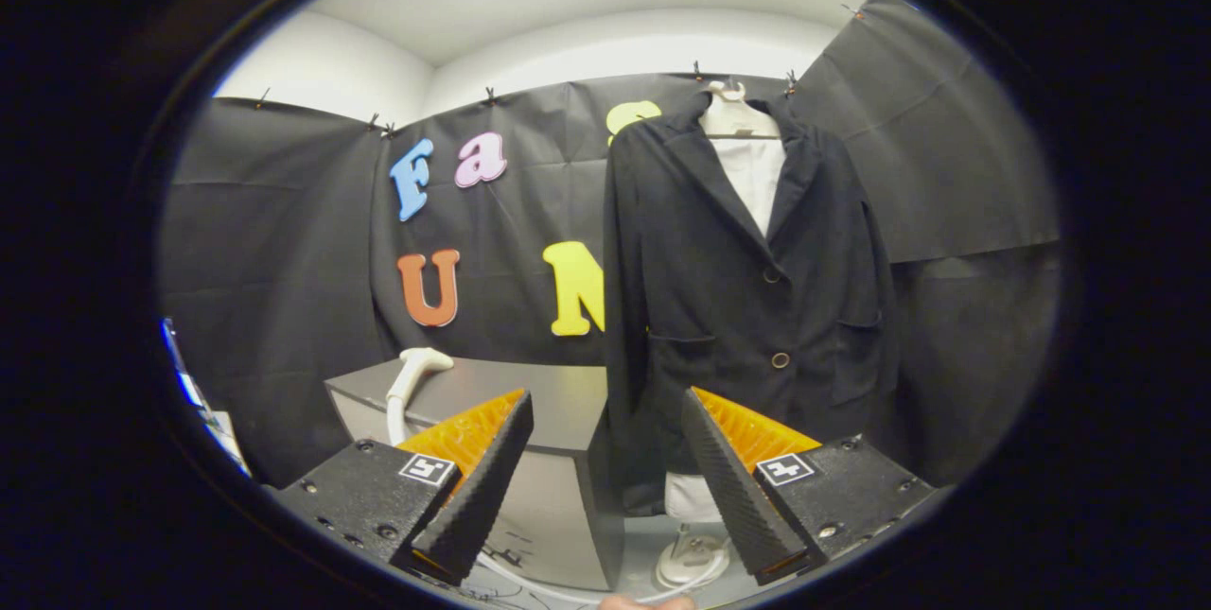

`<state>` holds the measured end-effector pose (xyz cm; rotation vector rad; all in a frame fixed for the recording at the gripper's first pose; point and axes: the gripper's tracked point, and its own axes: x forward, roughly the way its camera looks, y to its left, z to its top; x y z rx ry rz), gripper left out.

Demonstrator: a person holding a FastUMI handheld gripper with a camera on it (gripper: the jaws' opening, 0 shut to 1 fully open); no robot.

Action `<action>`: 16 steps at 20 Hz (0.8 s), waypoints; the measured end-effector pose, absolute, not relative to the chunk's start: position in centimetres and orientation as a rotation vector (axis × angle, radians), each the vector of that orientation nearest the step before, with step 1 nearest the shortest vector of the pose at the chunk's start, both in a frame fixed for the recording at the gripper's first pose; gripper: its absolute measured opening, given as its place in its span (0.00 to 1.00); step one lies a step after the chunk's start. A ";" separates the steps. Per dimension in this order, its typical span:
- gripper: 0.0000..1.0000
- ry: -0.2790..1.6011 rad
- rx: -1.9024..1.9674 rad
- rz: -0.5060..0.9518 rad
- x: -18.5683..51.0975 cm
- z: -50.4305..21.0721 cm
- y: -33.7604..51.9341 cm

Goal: Iron the clothes twice with a garment steamer, once on the left side and once on the right side.

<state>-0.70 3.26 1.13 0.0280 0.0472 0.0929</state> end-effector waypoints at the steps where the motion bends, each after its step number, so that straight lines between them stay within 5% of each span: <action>1: 1.00 0.056 0.032 0.109 -0.5 1.2 4.1; 16: 1.00 0.367 0.050 0.379 7.8 -0.9 24.7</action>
